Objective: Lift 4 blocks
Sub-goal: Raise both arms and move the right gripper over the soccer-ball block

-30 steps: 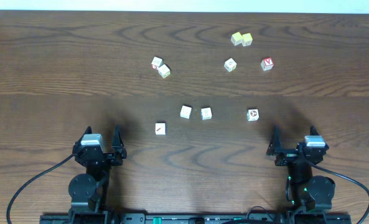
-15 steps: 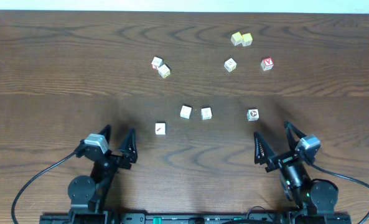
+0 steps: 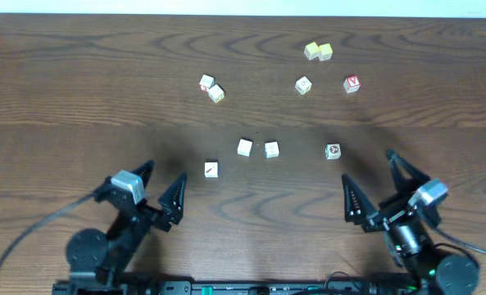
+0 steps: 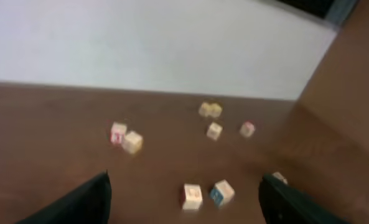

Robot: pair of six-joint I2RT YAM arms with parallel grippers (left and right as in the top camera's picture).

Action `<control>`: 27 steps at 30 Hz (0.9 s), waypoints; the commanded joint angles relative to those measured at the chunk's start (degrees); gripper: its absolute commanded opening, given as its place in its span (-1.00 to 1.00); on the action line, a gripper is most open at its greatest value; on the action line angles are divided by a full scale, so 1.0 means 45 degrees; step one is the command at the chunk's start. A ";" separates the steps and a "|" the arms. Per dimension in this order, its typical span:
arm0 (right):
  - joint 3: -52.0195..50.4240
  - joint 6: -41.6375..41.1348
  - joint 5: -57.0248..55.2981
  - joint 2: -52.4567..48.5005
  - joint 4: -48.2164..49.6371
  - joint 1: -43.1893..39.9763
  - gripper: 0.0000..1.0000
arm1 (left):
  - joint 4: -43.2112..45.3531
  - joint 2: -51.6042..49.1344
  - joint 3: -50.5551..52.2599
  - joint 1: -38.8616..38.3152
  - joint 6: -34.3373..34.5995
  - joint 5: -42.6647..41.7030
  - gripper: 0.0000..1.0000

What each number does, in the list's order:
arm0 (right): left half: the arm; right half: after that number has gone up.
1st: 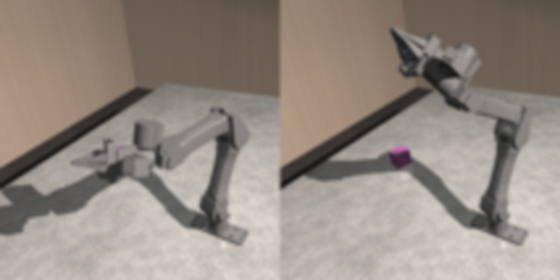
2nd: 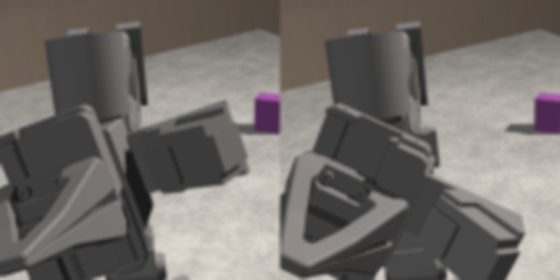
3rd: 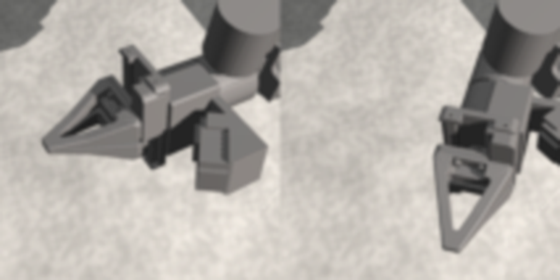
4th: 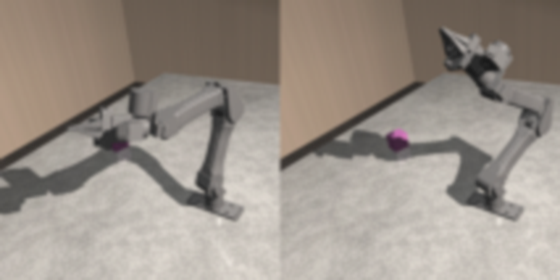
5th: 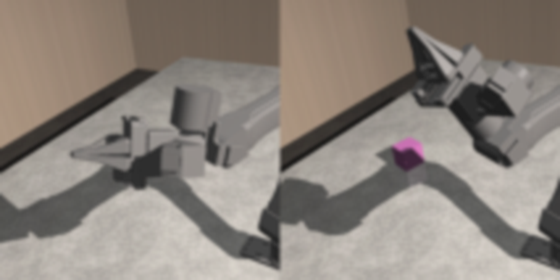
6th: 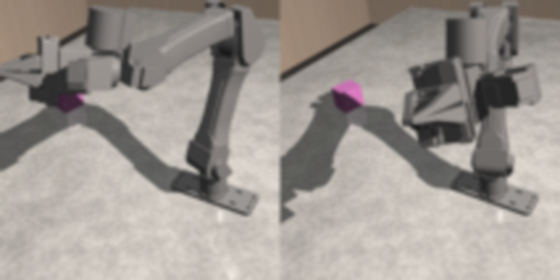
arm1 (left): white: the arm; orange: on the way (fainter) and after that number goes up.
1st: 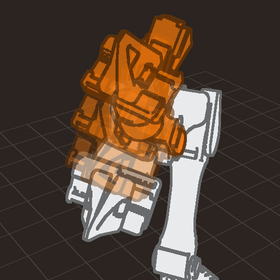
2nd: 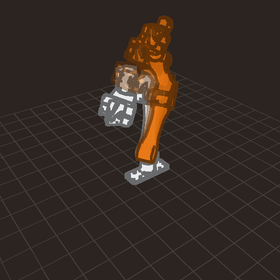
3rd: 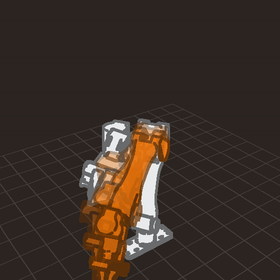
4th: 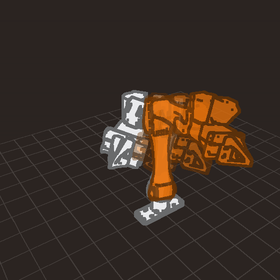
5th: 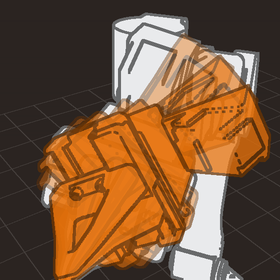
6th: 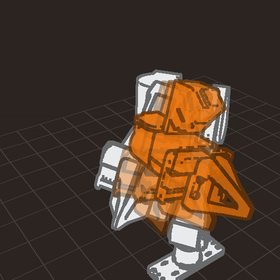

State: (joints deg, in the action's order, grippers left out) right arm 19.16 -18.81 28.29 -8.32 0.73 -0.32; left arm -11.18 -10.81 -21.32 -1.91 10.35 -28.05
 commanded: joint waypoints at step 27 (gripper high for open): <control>1.1749 -0.0282 -0.4070 -1.5752 -1.3959 0.4308 0.99 | -1.2925 -1.5227 -1.1982 -0.2739 0.1200 0.4109 0.53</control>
State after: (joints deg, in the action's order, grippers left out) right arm 66.54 -16.01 30.81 -73.73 -57.47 14.04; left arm -70.02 -76.31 -73.91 -12.58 13.52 -14.31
